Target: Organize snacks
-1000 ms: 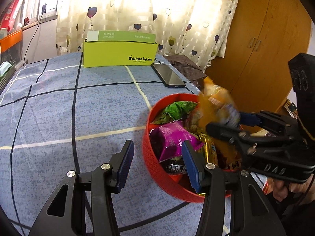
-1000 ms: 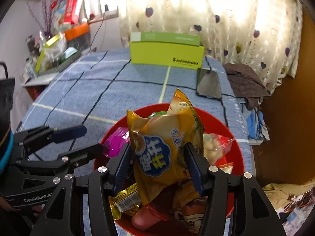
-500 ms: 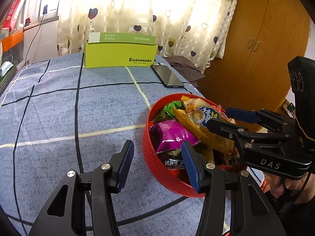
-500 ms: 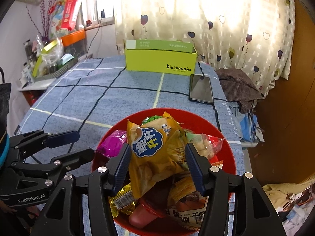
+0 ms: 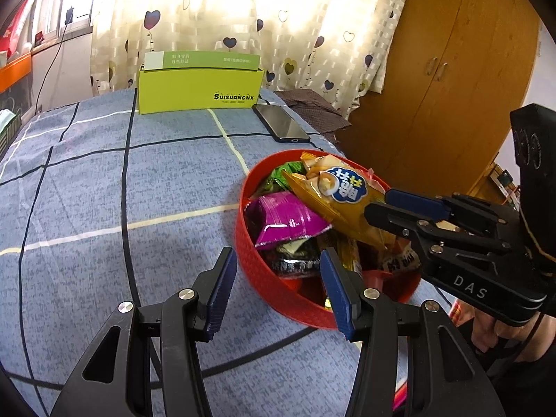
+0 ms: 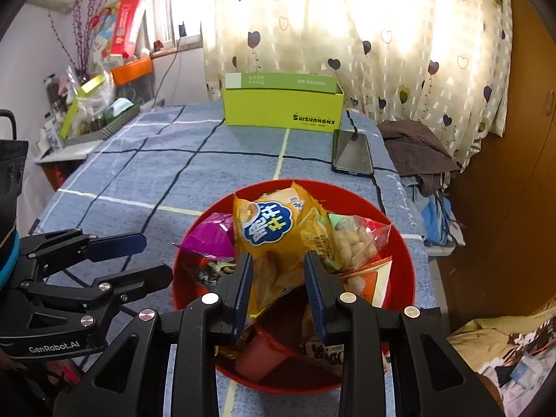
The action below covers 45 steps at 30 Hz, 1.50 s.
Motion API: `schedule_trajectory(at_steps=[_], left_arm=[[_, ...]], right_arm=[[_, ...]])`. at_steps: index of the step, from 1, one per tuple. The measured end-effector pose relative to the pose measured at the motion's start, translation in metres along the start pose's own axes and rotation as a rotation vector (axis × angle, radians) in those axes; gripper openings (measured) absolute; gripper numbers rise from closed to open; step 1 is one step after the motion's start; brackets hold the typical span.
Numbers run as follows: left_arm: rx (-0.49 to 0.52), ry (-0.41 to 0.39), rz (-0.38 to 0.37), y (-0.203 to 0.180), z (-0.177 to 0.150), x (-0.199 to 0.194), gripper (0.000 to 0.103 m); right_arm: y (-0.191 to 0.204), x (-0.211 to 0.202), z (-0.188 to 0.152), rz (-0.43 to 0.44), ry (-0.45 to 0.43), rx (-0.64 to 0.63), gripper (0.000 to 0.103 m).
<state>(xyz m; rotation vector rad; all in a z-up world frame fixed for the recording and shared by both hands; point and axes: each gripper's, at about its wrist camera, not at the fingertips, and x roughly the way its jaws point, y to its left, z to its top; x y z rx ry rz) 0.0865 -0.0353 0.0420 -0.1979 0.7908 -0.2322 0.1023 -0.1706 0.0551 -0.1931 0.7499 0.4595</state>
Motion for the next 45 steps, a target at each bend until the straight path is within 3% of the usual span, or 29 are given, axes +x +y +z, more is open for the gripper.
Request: schedule_trajectory(at_steps=[16,20,28,40,45], left_arm=[[0.025,-0.020,0.052,0.001,-0.019,-0.017,0.051],[0.043,-0.014,0.040,-0.005,-0.024,-0.018,0.051],[0.088,0.002,0.046,-0.018,-0.034,-0.017,0.051],[0.105,0.031,0.023,-0.032,-0.042,-0.012,0.052],[0.111,0.038,0.047,-0.036,-0.045,-0.009,0.052]], right_arm=[[0.010,-0.023,-0.040,0.042,0.004,0.118,0.029],[0.009,-0.030,-0.049,0.028,0.007,0.149,0.034],[0.012,-0.033,-0.064,0.043,0.041,0.164,0.040],[0.011,-0.032,-0.071,0.008,0.040,0.135,0.040],[0.010,-0.031,-0.073,0.002,0.041,0.135,0.040]])
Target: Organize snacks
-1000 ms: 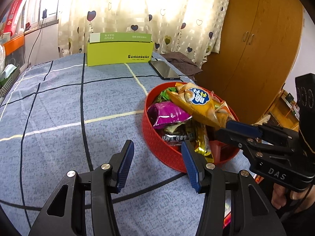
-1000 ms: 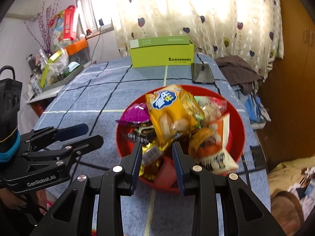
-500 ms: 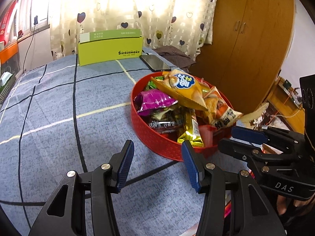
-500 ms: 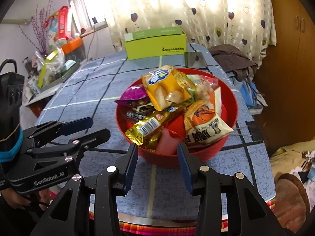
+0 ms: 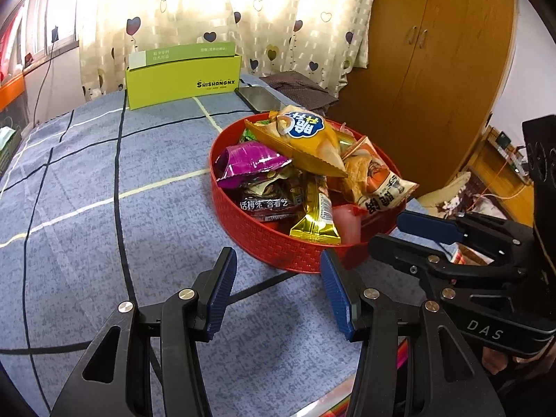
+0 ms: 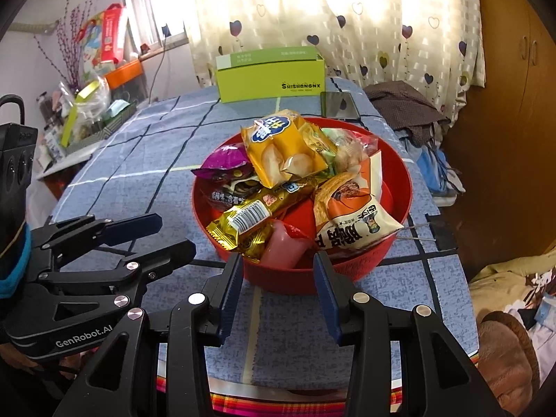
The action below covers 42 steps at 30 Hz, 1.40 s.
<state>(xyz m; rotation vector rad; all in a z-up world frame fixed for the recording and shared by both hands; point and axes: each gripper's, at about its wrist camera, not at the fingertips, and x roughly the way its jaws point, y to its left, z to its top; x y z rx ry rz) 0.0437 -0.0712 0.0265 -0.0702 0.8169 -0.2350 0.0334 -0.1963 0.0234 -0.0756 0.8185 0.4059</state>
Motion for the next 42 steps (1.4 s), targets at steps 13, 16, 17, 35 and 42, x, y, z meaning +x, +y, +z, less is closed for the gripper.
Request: schedule_trajectory(at_steps=[13,16,17,35,42], left_arm=[[0.012,0.018,0.043,-0.008,0.000,0.006,0.052],[0.018,0.012,0.056,-0.011,0.002,0.004,0.052],[0.021,0.010,0.059,-0.012,0.002,0.003,0.052],[0.033,0.034,0.076,-0.018,0.003,0.012,0.051],[0.034,0.038,0.089,-0.019,0.003,0.012,0.052]], right_arm=[[0.000,-0.001,-0.001,-0.007,-0.005,-0.011,0.040],[-0.004,-0.001,-0.001,-0.018,-0.004,-0.006,0.041],[-0.006,0.000,-0.001,-0.019,0.000,0.002,0.041],[-0.015,0.000,-0.004,-0.030,0.003,0.021,0.048],[-0.014,0.000,-0.004,-0.024,-0.001,0.019,0.048]])
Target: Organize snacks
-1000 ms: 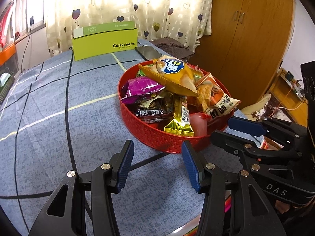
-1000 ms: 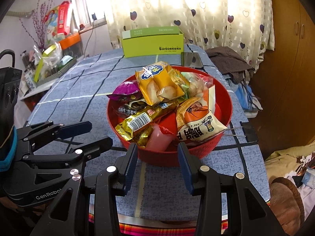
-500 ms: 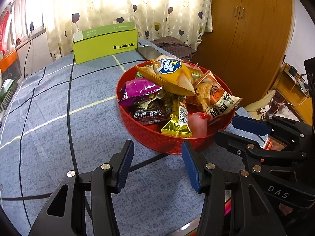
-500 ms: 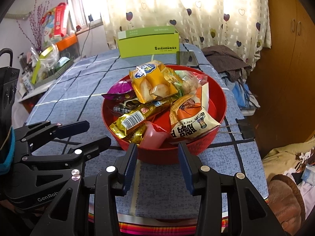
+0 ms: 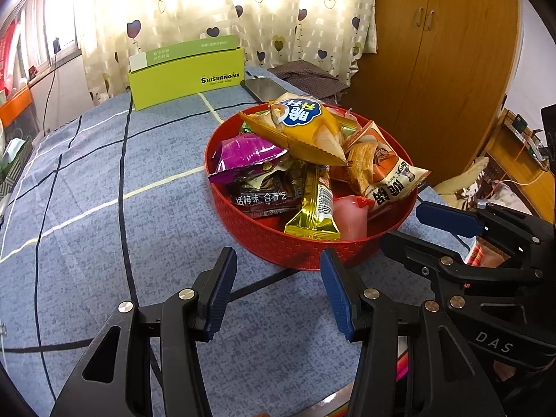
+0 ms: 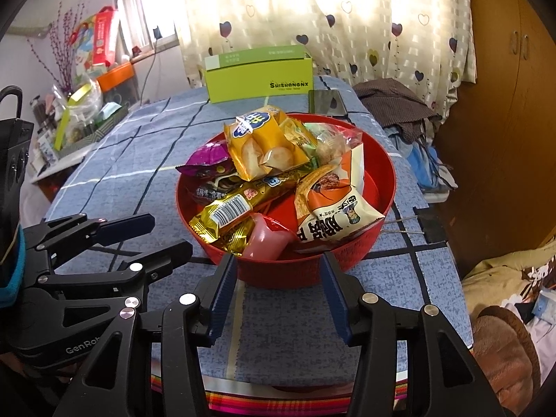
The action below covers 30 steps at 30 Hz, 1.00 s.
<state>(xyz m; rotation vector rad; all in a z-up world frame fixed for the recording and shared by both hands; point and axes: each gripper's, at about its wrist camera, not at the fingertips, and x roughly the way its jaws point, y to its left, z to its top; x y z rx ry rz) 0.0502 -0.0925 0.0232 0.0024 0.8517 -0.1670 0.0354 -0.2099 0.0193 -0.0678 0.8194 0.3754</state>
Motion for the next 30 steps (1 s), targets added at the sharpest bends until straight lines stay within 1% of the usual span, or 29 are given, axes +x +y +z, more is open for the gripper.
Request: schedule_trajectory(at_steps=[5,10,21,30], left_arm=[[0.015,-0.006,0.024,-0.0032,0.0006,-0.0017,0.051],[0.009,-0.003,0.019,-0.0036,-0.0001,-0.0016,0.051],[0.014,-0.012,0.034,-0.0054,0.0007,-0.0044,0.051],[0.010,-0.007,0.028,-0.0029,0.0002,-0.0041,0.051]], right_arm=[[0.0000,-0.0003,-0.0001,0.000,0.000,-0.001,0.048],[-0.0005,-0.0003,-0.0003,0.000,0.000,-0.002,0.048],[0.0004,0.0001,0.0003,0.001,-0.001,0.000,0.048],[0.0006,0.0001,0.0001,0.004,-0.002,0.001,0.048]])
